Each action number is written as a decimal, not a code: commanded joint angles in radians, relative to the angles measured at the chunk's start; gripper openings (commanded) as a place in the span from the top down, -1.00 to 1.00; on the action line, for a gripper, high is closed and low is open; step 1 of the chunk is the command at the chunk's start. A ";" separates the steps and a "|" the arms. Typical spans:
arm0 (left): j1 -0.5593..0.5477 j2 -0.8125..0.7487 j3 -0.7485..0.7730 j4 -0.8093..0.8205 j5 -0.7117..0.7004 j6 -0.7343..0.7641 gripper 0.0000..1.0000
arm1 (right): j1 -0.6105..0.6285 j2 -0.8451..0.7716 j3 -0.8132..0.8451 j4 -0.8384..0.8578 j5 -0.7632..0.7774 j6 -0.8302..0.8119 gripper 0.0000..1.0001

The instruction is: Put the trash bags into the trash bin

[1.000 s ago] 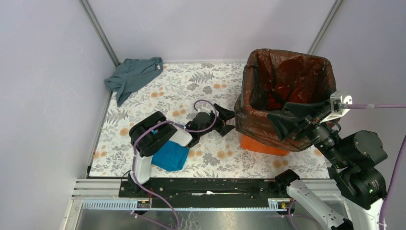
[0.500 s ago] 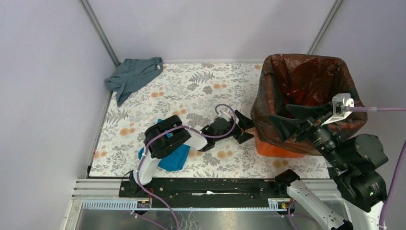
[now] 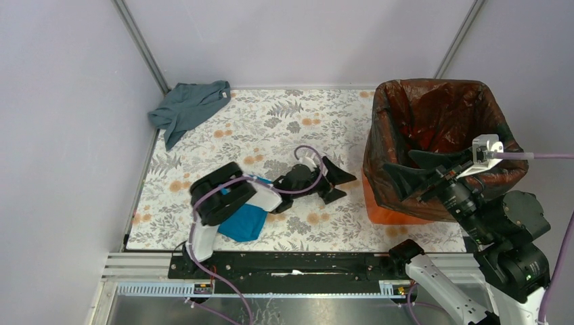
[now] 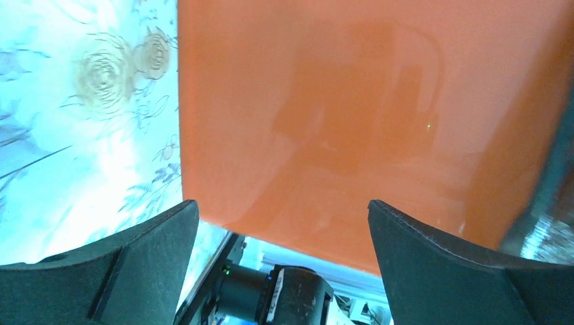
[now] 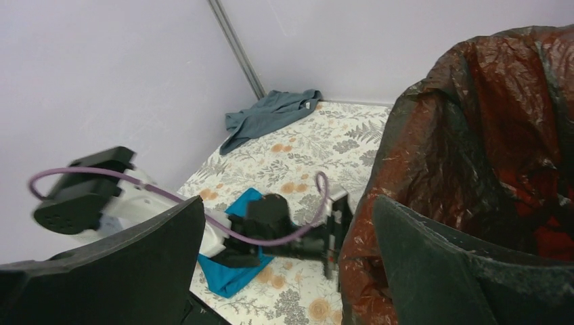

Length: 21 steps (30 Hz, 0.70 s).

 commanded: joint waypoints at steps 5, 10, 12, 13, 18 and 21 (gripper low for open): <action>0.123 -0.628 -0.115 -0.575 -0.144 0.463 -0.98 | 0.005 0.034 0.159 -0.059 0.127 -0.032 -0.99; 0.181 -0.965 0.097 -1.076 -0.331 0.819 -0.98 | 0.005 0.074 0.269 -0.086 0.170 -0.073 -0.99; 0.183 -1.040 0.232 -1.229 -0.392 0.972 -0.98 | 0.005 0.105 0.322 -0.107 0.194 -0.087 -0.99; 0.183 -1.065 0.313 -1.308 -0.427 1.046 -0.98 | 0.005 0.123 0.350 -0.121 0.206 -0.097 -0.99; 0.183 -1.152 0.683 -1.550 -0.603 1.303 -0.98 | 0.005 0.188 0.447 -0.173 0.260 -0.139 -0.99; 0.183 -1.224 0.735 -1.551 -0.623 1.373 -0.98 | 0.004 0.203 0.444 -0.164 0.276 -0.137 -0.99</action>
